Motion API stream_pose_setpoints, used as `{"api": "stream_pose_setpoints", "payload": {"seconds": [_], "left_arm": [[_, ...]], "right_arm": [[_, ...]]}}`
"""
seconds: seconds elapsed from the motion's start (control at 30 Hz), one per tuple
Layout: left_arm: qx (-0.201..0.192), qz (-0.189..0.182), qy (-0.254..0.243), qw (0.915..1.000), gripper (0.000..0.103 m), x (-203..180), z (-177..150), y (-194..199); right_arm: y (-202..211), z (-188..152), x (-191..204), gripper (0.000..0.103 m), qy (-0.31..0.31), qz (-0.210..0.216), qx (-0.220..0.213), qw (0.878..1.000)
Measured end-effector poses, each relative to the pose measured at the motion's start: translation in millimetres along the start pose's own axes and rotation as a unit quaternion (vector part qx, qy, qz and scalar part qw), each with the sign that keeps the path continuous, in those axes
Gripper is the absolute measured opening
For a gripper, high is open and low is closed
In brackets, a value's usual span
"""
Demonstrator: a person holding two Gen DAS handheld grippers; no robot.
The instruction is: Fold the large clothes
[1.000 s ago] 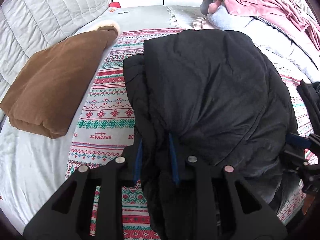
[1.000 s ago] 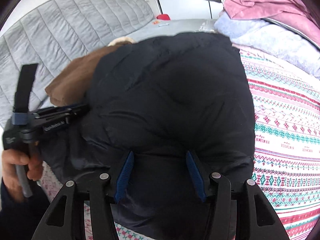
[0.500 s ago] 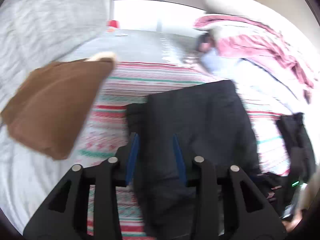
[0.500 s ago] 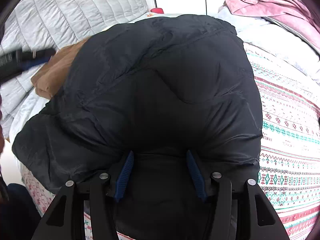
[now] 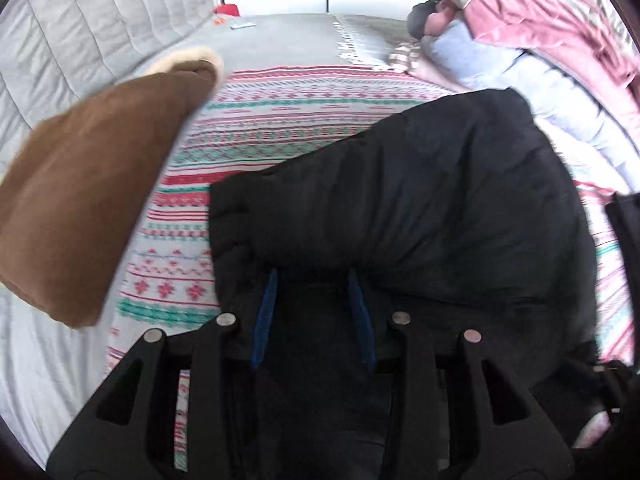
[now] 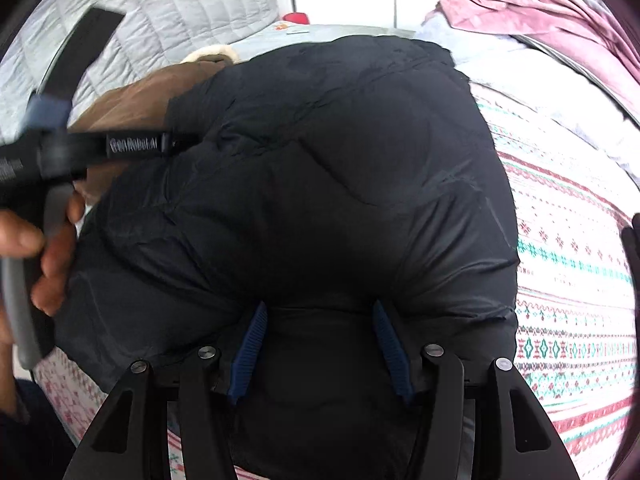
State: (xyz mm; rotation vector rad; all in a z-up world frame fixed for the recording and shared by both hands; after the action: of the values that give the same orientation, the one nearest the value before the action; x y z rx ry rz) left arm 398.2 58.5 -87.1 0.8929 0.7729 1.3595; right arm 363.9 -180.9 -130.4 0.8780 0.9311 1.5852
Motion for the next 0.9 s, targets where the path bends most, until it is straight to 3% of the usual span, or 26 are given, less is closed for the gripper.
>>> {"api": "stream_pose_setpoints", "payload": {"seconds": [0.07,0.3,0.53,0.6,0.7,0.8,0.9], "left_arm": [[0.0,0.01,0.011,0.9999,0.05,3,0,-5],[-0.017,0.047,-0.004,0.9987,0.05,-1,-2,-15],[-0.005,0.037,-0.004,0.9993,0.05,-2,1,-27],[-0.002,0.035,-0.006,0.9994,0.05,-3,2,-28],[0.001,0.029,-0.008,0.9995,0.05,-3,5,-32],[0.003,0.023,-0.007,0.9997,0.05,-3,6,-35],[0.005,0.017,-0.004,0.9998,0.05,-2,7,-37]], "right_arm": [[1,0,4,0.057,-0.007,-0.009,-0.002,1.0],[2,-2,15,0.057,-0.006,-0.033,-0.01,0.999],[23,-1,21,0.06,0.002,-0.022,-0.019,1.0],[43,17,9,0.06,-0.017,-0.017,-0.049,0.999],[55,63,-14,0.061,-0.025,-0.053,-0.072,0.996],[32,111,-32,0.061,-0.026,-0.074,-0.065,0.995],[-3,149,-46,0.061,-0.039,-0.069,-0.041,0.996]]}}
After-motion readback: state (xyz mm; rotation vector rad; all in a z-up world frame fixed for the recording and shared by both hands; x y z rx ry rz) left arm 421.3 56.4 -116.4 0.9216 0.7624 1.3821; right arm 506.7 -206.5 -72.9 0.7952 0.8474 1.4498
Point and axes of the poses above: each gripper's, at about its wrist camera, not at the fingertips, and y roughly against the way its jaws point, x to its left, z to its top, the point moved 5 cm from there along -y, roughly the way its jaws point, and after that the axes turned 9 degrees about x, right-handed, at the moved point
